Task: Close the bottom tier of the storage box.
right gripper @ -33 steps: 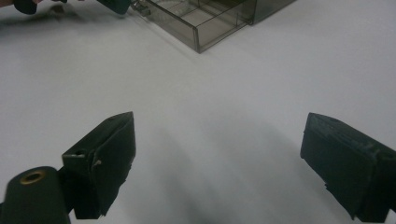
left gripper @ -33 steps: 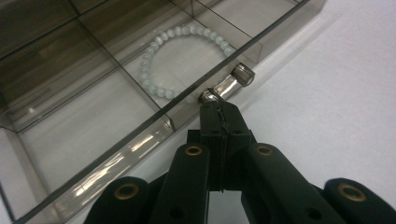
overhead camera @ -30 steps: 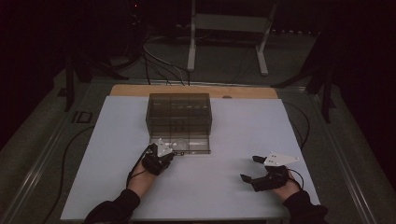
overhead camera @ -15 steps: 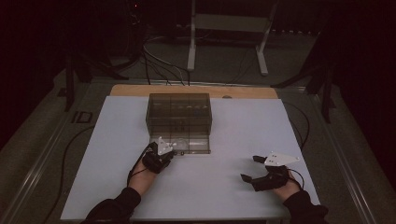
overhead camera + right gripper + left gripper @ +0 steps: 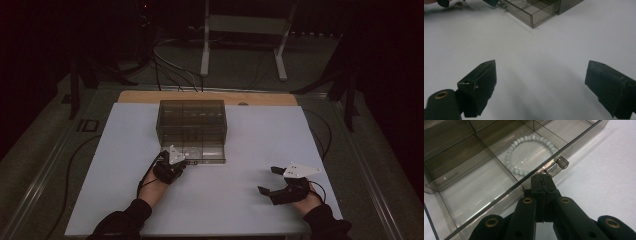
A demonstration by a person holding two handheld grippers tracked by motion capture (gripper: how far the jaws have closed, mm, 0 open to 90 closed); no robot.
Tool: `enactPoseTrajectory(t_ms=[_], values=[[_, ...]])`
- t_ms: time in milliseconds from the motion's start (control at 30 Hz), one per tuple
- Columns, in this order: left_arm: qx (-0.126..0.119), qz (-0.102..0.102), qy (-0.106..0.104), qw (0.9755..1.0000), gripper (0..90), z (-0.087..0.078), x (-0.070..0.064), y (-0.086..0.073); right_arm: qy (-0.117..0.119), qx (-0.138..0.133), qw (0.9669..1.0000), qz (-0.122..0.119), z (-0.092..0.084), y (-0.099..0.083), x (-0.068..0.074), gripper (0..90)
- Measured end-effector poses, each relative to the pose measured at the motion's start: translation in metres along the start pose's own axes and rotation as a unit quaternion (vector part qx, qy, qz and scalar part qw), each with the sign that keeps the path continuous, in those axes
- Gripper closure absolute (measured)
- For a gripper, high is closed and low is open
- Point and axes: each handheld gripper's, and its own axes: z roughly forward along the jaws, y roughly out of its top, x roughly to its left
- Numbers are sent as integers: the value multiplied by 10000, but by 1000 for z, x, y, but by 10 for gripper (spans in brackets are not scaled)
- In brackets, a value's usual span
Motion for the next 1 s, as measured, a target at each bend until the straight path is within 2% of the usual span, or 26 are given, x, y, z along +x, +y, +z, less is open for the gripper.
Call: enactPoseTrajectory(t_ms=[1000], values=[[13, 21, 7, 10000, 900, 11, 6, 6, 6, -16, 10000, 14, 0, 0, 0, 106]])
